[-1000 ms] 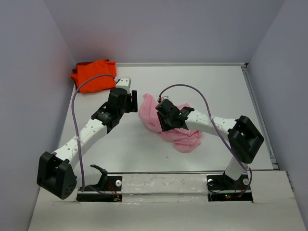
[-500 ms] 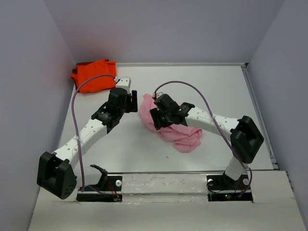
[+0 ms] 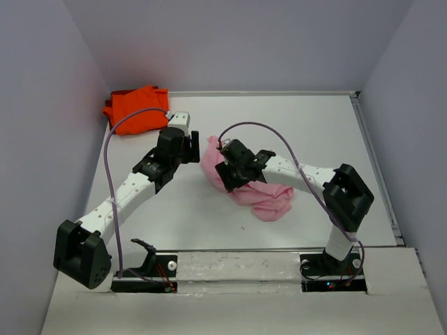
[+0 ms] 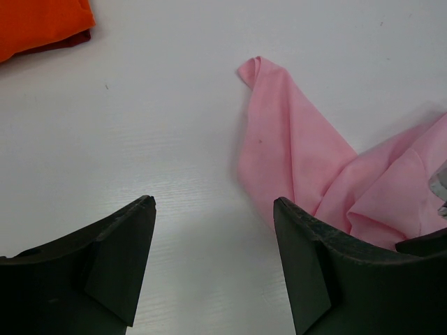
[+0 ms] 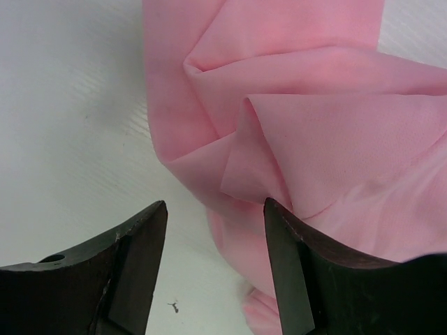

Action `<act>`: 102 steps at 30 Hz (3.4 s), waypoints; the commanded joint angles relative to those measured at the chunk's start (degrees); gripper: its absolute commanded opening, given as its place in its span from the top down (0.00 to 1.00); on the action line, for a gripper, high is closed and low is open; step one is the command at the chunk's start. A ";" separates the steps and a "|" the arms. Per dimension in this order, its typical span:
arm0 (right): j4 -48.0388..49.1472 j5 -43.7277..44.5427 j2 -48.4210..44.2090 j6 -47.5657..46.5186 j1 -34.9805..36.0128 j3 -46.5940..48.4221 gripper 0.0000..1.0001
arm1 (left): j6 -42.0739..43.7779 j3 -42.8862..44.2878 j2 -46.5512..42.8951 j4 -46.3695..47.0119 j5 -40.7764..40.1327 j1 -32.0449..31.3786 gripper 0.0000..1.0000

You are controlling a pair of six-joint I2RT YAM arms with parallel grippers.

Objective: Fold and stack the t-shirts
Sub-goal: Flatten out the tshirt

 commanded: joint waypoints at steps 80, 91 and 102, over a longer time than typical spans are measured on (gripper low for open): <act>-13.92 28.55 -19.67 -14.34 0.41 42.20 1.00 | -4.87 0.92 -3.14 3.89 4.68 0.28 0.23; -13.13 43.06 -27.83 -21.82 0.41 50.15 1.00 | -5.50 3.29 -5.43 3.72 6.36 0.19 0.23; -11.82 36.57 -31.98 -7.14 0.41 13.25 1.00 | -1.45 1.46 -4.28 3.98 -0.48 0.28 0.23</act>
